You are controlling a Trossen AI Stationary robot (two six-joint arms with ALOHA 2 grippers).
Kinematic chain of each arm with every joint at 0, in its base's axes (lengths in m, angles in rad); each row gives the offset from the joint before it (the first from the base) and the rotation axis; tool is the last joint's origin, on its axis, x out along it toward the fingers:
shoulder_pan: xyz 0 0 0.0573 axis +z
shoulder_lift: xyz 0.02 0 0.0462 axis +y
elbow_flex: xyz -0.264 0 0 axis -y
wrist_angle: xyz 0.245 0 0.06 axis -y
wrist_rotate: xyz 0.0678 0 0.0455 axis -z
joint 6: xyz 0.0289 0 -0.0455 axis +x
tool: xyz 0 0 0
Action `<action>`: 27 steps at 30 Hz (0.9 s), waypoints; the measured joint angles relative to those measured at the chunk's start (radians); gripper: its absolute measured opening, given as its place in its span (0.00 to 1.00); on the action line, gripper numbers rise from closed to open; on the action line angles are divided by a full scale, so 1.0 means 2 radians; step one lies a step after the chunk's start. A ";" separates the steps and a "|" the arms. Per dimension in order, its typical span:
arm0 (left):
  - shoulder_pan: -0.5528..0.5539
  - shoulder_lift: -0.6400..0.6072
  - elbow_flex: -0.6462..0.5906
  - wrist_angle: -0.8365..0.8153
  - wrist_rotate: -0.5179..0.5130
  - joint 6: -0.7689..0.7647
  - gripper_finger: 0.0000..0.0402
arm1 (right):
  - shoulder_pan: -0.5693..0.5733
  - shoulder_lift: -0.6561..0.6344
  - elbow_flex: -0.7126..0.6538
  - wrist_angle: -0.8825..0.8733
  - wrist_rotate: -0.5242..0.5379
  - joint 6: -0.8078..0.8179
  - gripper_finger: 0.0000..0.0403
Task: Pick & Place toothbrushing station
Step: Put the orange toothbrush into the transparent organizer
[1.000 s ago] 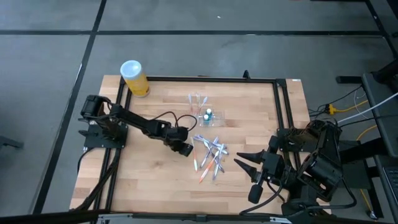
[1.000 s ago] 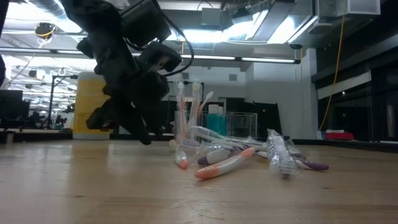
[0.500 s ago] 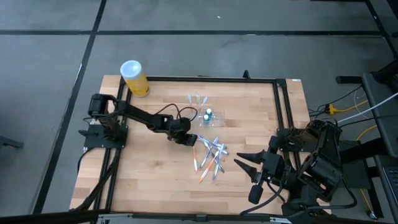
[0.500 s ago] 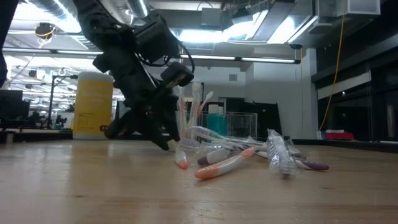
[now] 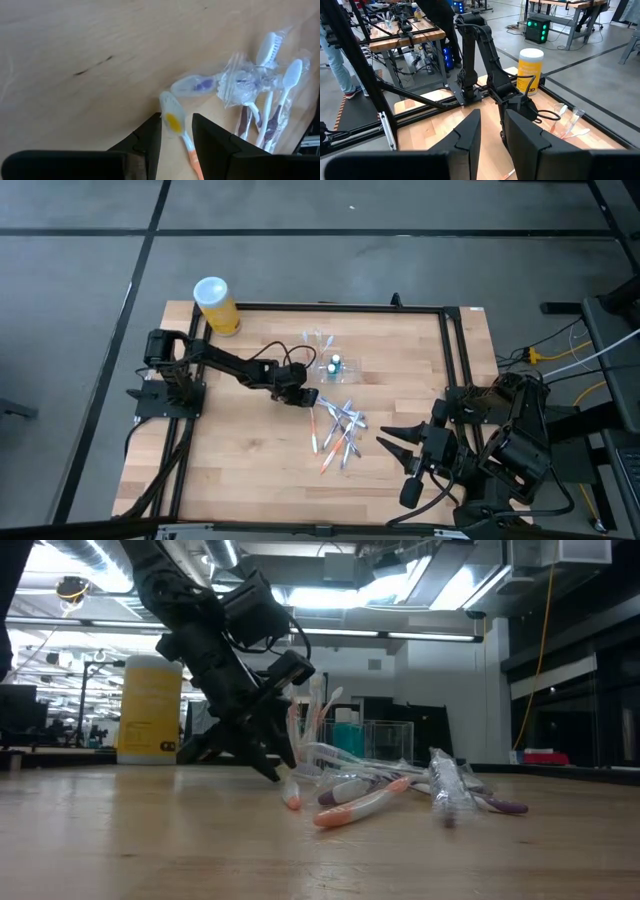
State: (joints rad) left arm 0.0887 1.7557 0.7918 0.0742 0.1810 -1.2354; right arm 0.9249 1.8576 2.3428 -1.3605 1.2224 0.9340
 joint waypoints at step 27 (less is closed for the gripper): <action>0.000 -0.004 0.000 0.003 0.001 0.010 0.01 | 0.000 0.000 0.000 0.001 0.000 0.014 0.23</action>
State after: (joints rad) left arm 0.0879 1.7484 0.7919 0.0802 0.1838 -1.2163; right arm 0.9249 1.8576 2.3428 -1.3576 1.2225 0.9617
